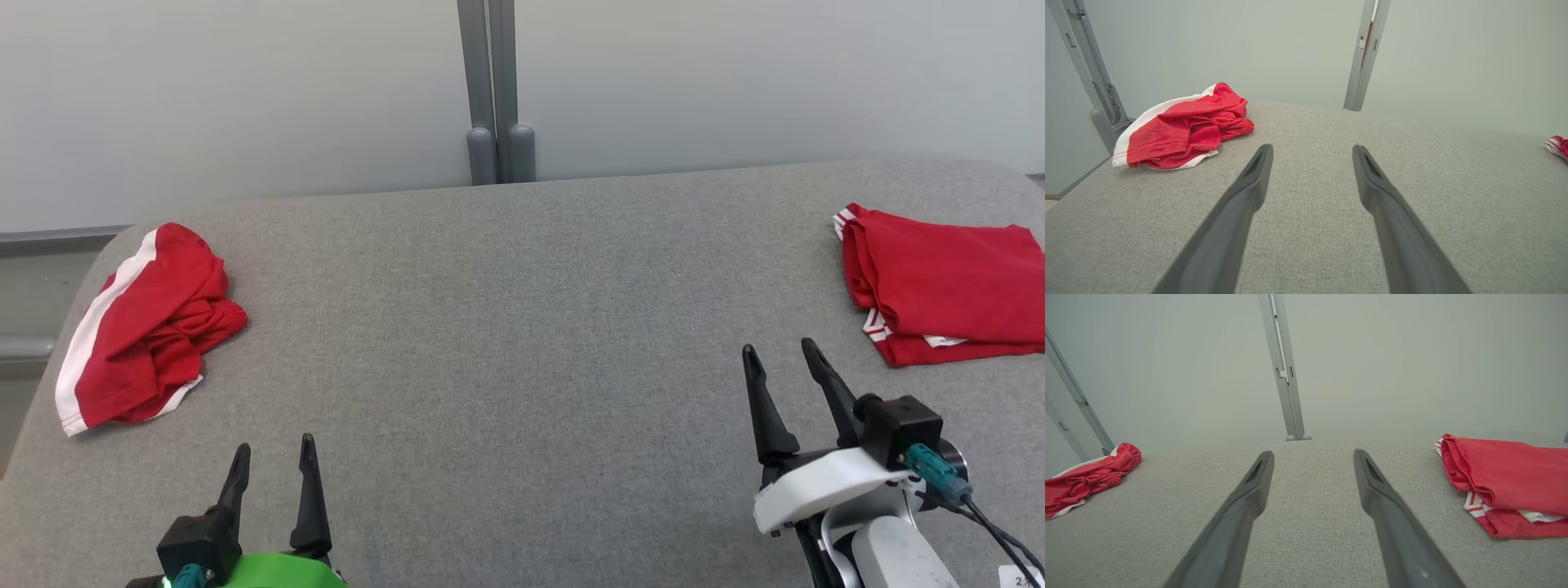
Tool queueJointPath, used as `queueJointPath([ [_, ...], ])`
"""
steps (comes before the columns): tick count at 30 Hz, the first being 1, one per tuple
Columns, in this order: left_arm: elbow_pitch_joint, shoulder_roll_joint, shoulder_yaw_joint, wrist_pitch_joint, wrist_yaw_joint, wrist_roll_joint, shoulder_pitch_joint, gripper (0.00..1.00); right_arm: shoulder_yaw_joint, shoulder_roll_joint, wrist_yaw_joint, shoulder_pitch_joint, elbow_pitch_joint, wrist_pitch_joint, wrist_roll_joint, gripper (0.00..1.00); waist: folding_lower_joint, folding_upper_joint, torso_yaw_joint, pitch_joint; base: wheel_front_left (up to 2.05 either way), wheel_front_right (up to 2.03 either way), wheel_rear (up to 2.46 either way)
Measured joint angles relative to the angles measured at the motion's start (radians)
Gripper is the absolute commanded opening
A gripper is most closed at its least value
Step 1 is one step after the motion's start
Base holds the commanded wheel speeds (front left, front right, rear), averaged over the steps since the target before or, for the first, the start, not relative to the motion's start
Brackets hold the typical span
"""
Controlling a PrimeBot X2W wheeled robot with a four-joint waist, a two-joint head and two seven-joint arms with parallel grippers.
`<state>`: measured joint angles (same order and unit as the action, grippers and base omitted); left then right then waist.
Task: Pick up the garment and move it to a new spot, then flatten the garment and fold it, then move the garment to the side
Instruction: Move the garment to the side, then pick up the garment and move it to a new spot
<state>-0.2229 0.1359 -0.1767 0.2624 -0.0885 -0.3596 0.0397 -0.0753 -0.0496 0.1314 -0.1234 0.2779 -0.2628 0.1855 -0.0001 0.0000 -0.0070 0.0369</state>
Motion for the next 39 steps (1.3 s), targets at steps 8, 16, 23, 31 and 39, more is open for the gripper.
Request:
queueJointPath([
  [8,-0.016,-0.009,0.0,0.0,0.005,0.0,0.005,1.0,0.002,0.0,0.0,0.04,-0.022,0.0,0.007,1.0,0.0,0.0,0.007,0.004,0.0,0.0,0.0],
  [16,-0.017,-0.012,0.007,0.0,0.009,0.007,0.005,1.0,0.003,0.0,0.0,0.042,-0.019,0.0,0.007,1.0,0.0,0.0,0.007,0.004,0.0,0.0,0.0],
  [23,-0.019,-0.016,0.007,0.0,0.01,0.01,0.004,1.0,0.006,0.0,0.0,0.046,-0.019,0.0,0.007,1.0,0.0,0.0,0.014,0.005,0.0,0.0,0.0],
  [31,-0.022,-0.019,-0.005,0.0,0.018,0.029,-0.009,1.0,0.014,-0.001,0.0,0.064,-0.028,0.0,0.016,1.0,0.0,0.0,0.08,0.008,0.0,0.0,0.0],
  [39,-0.016,0.004,-0.001,-0.001,0.016,0.035,-0.012,1.0,-0.001,0.0,0.0,0.068,-0.051,0.0,0.032,1.0,0.0,0.0,0.242,0.009,0.0,0.0,0.0],
])
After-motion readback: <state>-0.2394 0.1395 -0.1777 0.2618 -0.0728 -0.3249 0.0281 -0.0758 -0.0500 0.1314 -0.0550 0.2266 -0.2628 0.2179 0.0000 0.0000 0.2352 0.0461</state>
